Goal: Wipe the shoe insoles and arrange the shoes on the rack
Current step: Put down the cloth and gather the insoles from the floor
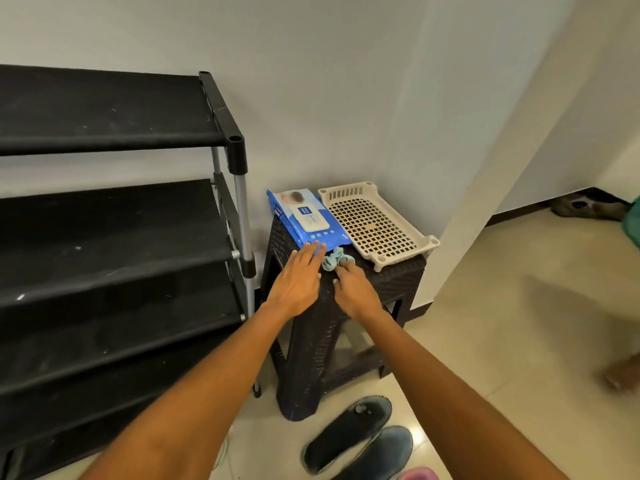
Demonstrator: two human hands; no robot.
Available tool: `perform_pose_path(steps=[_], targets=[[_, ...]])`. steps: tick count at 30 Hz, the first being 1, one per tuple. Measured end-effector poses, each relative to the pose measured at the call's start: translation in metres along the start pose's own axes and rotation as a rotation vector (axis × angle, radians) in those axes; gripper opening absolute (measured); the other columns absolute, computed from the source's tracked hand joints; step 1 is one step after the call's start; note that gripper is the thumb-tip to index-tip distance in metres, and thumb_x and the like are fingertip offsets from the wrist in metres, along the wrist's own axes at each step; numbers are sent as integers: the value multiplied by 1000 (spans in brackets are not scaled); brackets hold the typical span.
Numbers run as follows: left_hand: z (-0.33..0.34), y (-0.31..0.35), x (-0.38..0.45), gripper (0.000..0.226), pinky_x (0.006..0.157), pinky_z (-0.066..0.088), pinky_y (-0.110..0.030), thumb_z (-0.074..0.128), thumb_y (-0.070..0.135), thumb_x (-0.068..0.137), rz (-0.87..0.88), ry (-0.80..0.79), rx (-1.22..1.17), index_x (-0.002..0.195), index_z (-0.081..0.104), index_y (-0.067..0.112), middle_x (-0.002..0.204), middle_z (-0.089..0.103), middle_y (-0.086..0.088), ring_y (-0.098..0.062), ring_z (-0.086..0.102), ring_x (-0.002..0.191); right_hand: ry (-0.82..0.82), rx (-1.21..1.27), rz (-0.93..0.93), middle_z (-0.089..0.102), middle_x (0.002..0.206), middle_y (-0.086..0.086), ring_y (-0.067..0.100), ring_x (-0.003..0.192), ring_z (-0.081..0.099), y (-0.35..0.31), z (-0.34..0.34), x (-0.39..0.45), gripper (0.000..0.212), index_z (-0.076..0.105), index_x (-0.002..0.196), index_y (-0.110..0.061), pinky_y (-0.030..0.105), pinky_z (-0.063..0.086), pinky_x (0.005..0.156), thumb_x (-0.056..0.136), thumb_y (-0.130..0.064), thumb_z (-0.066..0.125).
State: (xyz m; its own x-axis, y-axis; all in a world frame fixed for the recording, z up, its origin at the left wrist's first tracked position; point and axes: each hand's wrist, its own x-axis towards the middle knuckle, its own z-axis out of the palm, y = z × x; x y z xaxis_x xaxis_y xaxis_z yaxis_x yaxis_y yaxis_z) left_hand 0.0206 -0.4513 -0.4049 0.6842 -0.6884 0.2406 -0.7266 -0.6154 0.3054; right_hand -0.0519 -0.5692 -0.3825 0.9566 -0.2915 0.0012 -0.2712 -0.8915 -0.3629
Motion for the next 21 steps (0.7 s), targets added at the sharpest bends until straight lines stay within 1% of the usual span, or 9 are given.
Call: perform_pose_path(steps=[2,3,6,8,10,13,16,18,21], targets=[[-2,2,-10,56,118,2,-35,34,17,100,86,-47,44,151,12,13,158,13,-6,-21,7,147,17,12,8,33,143,12,29,129,34,-4,-3,-5,37,48,131,-4,41,35,105,96,-11,42],[-4,3,-15,55,118,2,-35,34,18,100,100,-72,56,151,12,14,158,13,-5,-21,6,147,38,19,8,34,140,11,29,128,35,-6,-6,-9,35,50,129,-5,42,37,104,95,-10,42],[-17,11,-29,54,118,3,-36,33,14,100,37,-45,-20,151,14,12,158,13,-6,-22,5,147,138,62,24,41,127,11,27,120,41,-18,-19,-26,28,58,118,-7,41,41,98,93,-10,45],[-32,17,-46,53,119,8,-36,34,8,98,-10,-19,-116,149,20,9,156,18,-8,-24,9,146,199,159,108,43,122,12,28,114,46,-32,-28,-46,25,59,113,-9,38,43,93,92,-9,45],[-42,21,-69,49,119,14,-36,36,5,97,-59,24,-213,145,31,6,153,25,-11,-27,16,144,232,265,190,45,119,12,28,107,53,-49,-32,-69,23,59,110,-9,35,43,88,91,-6,45],[-53,26,-113,41,111,28,-34,39,2,95,-145,63,-339,135,47,5,145,36,-11,-25,29,138,222,379,282,48,117,12,29,102,56,-83,-28,-110,25,58,110,-10,33,41,82,91,-4,43],[-57,31,-160,35,95,40,-39,41,3,94,-176,-33,-367,125,54,9,132,45,-9,-25,40,126,192,468,407,55,117,12,29,102,56,-114,-9,-148,26,58,109,-13,32,41,79,91,-6,40],[-50,31,-188,32,91,43,-43,42,5,93,-191,-140,-329,121,58,12,126,48,-11,-28,44,120,156,526,471,59,116,12,30,101,58,-127,11,-174,27,59,108,-13,33,43,78,90,-5,41],[-35,30,-217,31,87,48,-42,45,9,92,-316,-271,-321,116,64,16,120,55,-14,-33,53,112,139,662,567,61,115,11,29,105,57,-131,42,-200,28,60,109,-10,35,46,86,89,-2,43]])
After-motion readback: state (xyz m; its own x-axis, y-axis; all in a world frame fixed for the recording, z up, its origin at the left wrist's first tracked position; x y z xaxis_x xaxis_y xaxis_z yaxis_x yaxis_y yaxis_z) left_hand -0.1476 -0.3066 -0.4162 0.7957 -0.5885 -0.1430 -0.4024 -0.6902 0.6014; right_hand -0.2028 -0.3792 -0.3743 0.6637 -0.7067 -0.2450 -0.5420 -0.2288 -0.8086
